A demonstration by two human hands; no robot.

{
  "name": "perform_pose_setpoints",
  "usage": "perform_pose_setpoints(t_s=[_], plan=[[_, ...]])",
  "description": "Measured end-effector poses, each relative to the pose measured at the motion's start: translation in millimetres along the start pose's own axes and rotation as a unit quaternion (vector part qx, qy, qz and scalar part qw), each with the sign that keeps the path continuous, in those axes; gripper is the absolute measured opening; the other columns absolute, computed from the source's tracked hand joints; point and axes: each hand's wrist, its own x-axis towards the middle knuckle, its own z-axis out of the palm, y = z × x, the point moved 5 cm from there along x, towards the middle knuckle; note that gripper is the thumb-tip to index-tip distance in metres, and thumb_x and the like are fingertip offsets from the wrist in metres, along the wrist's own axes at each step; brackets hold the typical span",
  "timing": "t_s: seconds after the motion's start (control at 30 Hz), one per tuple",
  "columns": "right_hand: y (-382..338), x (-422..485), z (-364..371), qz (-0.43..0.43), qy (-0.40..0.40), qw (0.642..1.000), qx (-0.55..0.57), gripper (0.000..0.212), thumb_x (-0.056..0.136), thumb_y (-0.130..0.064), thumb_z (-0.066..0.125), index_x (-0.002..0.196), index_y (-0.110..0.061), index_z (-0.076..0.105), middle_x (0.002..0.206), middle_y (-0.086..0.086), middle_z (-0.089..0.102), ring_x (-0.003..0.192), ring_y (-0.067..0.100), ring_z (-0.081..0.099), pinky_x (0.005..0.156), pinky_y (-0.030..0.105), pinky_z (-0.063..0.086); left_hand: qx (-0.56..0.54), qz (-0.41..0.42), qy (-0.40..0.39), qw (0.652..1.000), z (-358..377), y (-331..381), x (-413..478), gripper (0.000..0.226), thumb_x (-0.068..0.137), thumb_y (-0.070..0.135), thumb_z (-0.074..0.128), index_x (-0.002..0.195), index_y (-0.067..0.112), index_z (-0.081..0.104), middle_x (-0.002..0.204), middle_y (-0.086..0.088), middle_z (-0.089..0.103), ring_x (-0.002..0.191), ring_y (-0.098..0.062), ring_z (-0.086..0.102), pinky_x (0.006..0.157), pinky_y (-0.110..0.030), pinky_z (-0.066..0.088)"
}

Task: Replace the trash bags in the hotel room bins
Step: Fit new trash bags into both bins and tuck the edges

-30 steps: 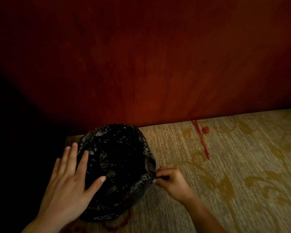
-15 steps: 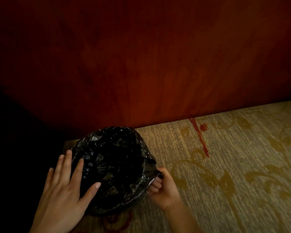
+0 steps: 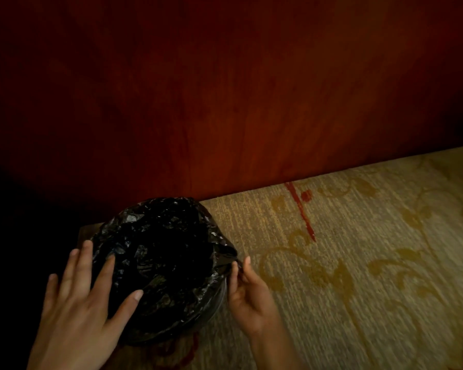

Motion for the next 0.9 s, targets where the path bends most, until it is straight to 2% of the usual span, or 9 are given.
perform_pose_setpoints(t_s=[0.1, 0.17, 0.2, 0.33, 0.4, 0.53, 0.67, 0.77, 0.9], plan=[[-15.4, -5.0, -1.0, -0.065, -0.028, 0.988, -0.14, 0.021, 0.081, 0.015, 0.056, 0.096, 0.01, 0.07, 0.093, 0.025, 0.073, 0.076, 0.027, 0.075, 0.065, 0.029, 0.063, -0.007, 0.001, 0.003, 1.0, 0.5, 1.8, 0.6, 0.099, 0.083, 0.083, 0.015, 0.14, 0.012, 0.054, 0.163, -0.011, 0.018, 0.147, -0.032, 0.02, 0.109, -0.057, 0.022], [-29.0, -2.4, 2.1, -0.155, -0.032, 0.933, -0.323, 0.028, 0.083, 0.02, 0.058, 0.1, 0.003, 0.073, 0.091, 0.022, 0.074, 0.077, 0.027, 0.073, 0.072, 0.032, 0.062, -0.01, 0.002, 0.001, 1.0, 0.0, 3.1, 1.7, 0.099, 0.082, 0.083, 0.016, 0.139, 0.012, 0.054, 0.163, -0.012, 0.017, 0.146, -0.033, 0.02, 0.109, -0.058, 0.022], [-34.5, -2.5, 7.9, -0.214, -0.048, 0.871, -0.439, 0.034, 0.083, 0.02, 0.06, 0.102, -0.004, 0.075, 0.089, 0.019, 0.074, 0.079, 0.025, 0.072, 0.076, 0.034, 0.061, -0.011, 0.001, -0.004, 1.0, -0.1, 2.6, 2.9, 0.099, 0.082, 0.084, 0.015, 0.14, 0.013, 0.054, 0.164, -0.011, 0.016, 0.147, -0.033, 0.019, 0.11, -0.058, 0.022], [-36.4, -4.7, 30.4, -0.378, -0.134, 0.479, -0.781, 0.04, 0.082, 0.003, 0.072, 0.113, -0.022, 0.076, 0.098, -0.011, 0.069, 0.089, 0.003, 0.066, 0.08, 0.024, 0.057, -0.015, -0.005, -0.018, 1.0, -0.3, 1.8, 3.8, 0.101, 0.081, 0.085, 0.014, 0.141, 0.014, 0.053, 0.165, -0.009, 0.012, 0.148, -0.032, 0.017, 0.111, -0.059, 0.022], [-45.8, -4.8, 37.5, -0.401, -0.16, 0.415, -0.801, 0.021, 0.084, -0.012, 0.076, 0.104, -0.02, 0.078, 0.092, -0.017, 0.066, 0.082, -0.001, 0.065, 0.075, 0.025, 0.057, -0.014, 0.002, -0.014, 1.0, -0.9, 3.9, 4.1, 0.101, 0.081, 0.084, 0.014, 0.14, 0.012, 0.054, 0.164, -0.01, 0.014, 0.148, -0.034, 0.019, 0.11, -0.059, 0.023], [-49.8, 11.7, 55.3, -0.288, -0.22, 0.444, -0.82, 0.007, 0.092, -0.014, 0.069, 0.094, -0.011, 0.076, 0.085, -0.014, 0.062, 0.067, -0.001, 0.062, 0.067, 0.02, 0.054, -0.019, -0.002, -0.024, 1.0, 0.1, 2.3, 4.3, 0.102, 0.08, 0.085, 0.013, 0.143, 0.013, 0.049, 0.166, -0.006, 0.006, 0.15, -0.031, 0.013, 0.112, -0.059, 0.021], [-55.9, 27.5, 50.4, -0.188, -0.23, 0.482, -0.824, 0.011, 0.089, -0.018, 0.073, 0.083, -0.027, 0.071, 0.103, -0.003, 0.059, 0.094, 0.007, 0.059, 0.081, 0.018, 0.048, -0.027, -0.003, -0.02, 0.999, 0.2, 2.7, 2.9, 0.102, 0.081, 0.084, 0.012, 0.143, 0.013, 0.05, 0.166, -0.006, 0.006, 0.149, -0.032, 0.014, 0.112, -0.062, 0.024], [-56.6, 29.7, 42.5, -0.16, -0.22, 0.548, -0.791, 0.007, 0.091, -0.014, 0.07, 0.084, -0.015, 0.072, 0.094, 0.004, 0.07, 0.09, 0.02, 0.068, 0.085, 0.038, 0.057, -0.029, -0.008, -0.024, 0.999, -1.1, 4.6, 3.6, 0.103, 0.081, 0.085, 0.011, 0.142, 0.012, 0.051, 0.165, -0.008, 0.01, 0.149, -0.033, 0.016, 0.11, -0.064, 0.026], [-48.2, 29.6, 33.4, -0.135, -0.208, 0.646, -0.722, 0.016, 0.092, -0.003, 0.065, 0.081, -0.014, 0.07, 0.074, 0.0, 0.07, 0.07, 0.016, 0.069, 0.071, 0.036, 0.058, -0.027, -0.011, -0.026, 0.999, -1.1, 4.6, 3.7, 0.101, 0.08, 0.084, 0.012, 0.141, 0.014, 0.052, 0.165, -0.008, 0.011, 0.148, -0.034, 0.017, 0.108, -0.065, 0.027]])
